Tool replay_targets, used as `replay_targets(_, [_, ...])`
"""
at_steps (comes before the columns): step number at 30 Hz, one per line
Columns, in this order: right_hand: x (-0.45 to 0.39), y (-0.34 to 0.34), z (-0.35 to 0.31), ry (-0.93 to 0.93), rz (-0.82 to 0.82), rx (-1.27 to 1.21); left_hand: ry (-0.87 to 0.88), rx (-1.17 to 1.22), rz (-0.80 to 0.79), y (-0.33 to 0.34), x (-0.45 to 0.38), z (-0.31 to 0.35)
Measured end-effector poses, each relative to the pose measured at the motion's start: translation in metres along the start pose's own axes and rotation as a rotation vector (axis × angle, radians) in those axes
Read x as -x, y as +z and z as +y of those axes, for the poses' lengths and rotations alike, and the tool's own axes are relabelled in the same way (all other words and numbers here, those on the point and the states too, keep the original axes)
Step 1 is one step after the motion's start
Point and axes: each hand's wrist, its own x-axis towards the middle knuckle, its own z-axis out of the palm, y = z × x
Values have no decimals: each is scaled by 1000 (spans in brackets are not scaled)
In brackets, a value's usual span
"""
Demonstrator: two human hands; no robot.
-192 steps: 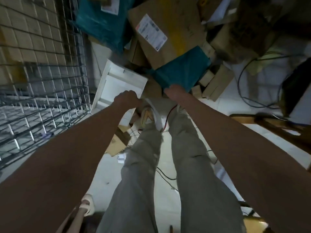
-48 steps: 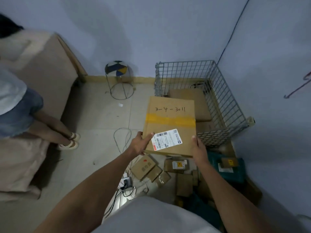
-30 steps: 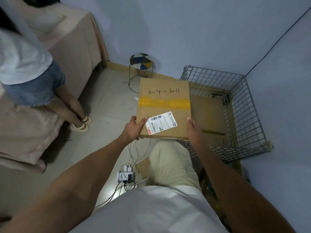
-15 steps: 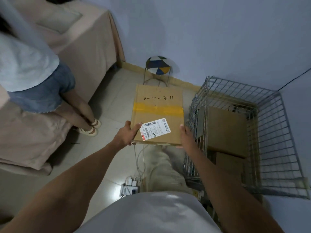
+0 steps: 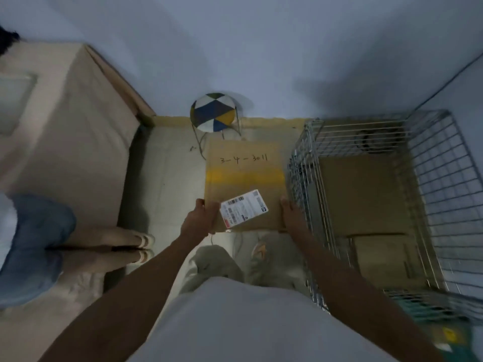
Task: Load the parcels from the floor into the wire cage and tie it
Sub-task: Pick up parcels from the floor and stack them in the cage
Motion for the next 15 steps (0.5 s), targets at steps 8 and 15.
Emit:
replay_targets(8, [-33, -36, -6, 229, 222, -355, 325, -260, -140, -13, -86, 133])
replay_targets(15, [-1, -35, -26, 400, 537, -581, 629, -473, -488, 20, -153, 235])
